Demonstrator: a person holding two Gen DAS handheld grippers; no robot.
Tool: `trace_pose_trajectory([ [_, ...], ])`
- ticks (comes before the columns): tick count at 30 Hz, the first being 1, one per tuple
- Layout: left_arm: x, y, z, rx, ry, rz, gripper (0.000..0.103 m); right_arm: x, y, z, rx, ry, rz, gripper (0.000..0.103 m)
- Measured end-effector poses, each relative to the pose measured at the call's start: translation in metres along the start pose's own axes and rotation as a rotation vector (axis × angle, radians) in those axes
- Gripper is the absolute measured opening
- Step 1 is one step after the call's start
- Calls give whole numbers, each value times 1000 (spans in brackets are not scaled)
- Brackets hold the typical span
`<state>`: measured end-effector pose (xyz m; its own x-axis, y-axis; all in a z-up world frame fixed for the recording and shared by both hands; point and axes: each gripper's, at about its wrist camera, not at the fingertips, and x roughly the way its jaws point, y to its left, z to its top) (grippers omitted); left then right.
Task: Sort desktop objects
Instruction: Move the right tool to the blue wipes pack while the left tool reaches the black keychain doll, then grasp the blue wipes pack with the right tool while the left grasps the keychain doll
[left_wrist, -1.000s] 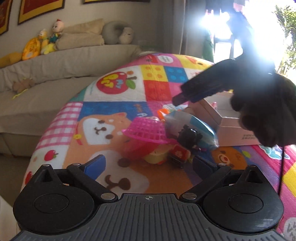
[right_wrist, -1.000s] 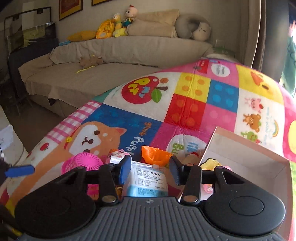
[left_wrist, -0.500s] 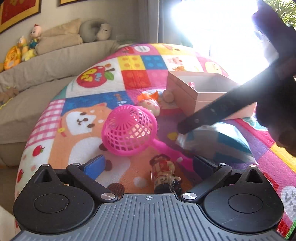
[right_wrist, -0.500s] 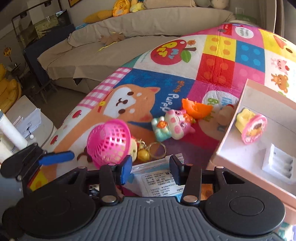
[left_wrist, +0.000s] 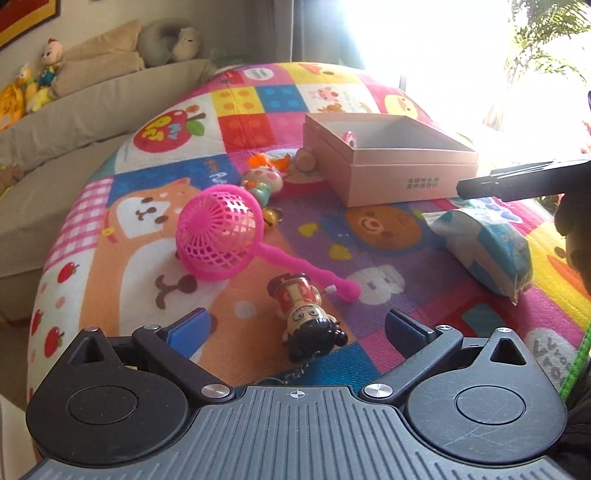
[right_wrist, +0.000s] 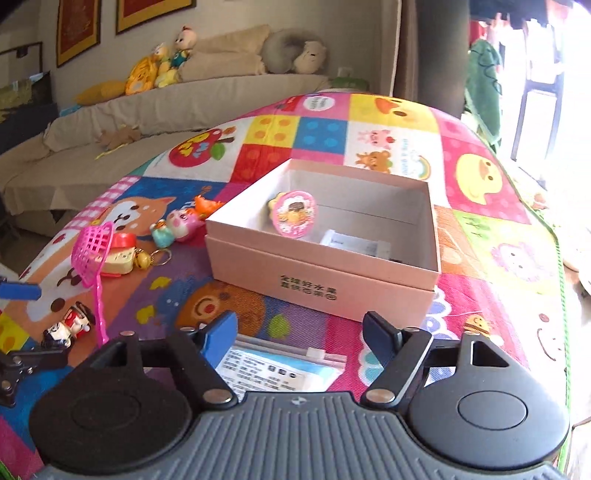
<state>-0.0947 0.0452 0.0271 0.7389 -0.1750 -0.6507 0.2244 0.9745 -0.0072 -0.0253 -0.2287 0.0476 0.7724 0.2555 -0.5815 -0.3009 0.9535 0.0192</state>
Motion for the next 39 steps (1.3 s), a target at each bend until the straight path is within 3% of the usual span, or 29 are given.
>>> trace_pose_trajectory([
  [6,3,-20,3,-6,26,-104,103,-2,-23,-21,133,-3,-31,90],
  [11,9,-41,7,33,33,-141,103,-5,-33,-32,191,-10,-46,98],
  [15,1,-45,9,62,9,-227,103,-5,-37,-37,213,-15,-49,102],
  [19,-1,-39,13,94,-22,-165,103,-4,-41,-40,251,-18,-40,103],
  [24,20,-24,19,106,15,-39,103,-4,-42,-42,259,-21,-36,103],
  [31,41,-20,19,85,50,-95,103,-4,-42,-43,264,-21,-34,103],
  [36,34,-32,11,94,54,-203,103,-4,-42,-43,264,-22,-34,103],
  [39,28,-38,6,125,53,-215,103,-4,-42,-43,265,-21,-35,103],
])
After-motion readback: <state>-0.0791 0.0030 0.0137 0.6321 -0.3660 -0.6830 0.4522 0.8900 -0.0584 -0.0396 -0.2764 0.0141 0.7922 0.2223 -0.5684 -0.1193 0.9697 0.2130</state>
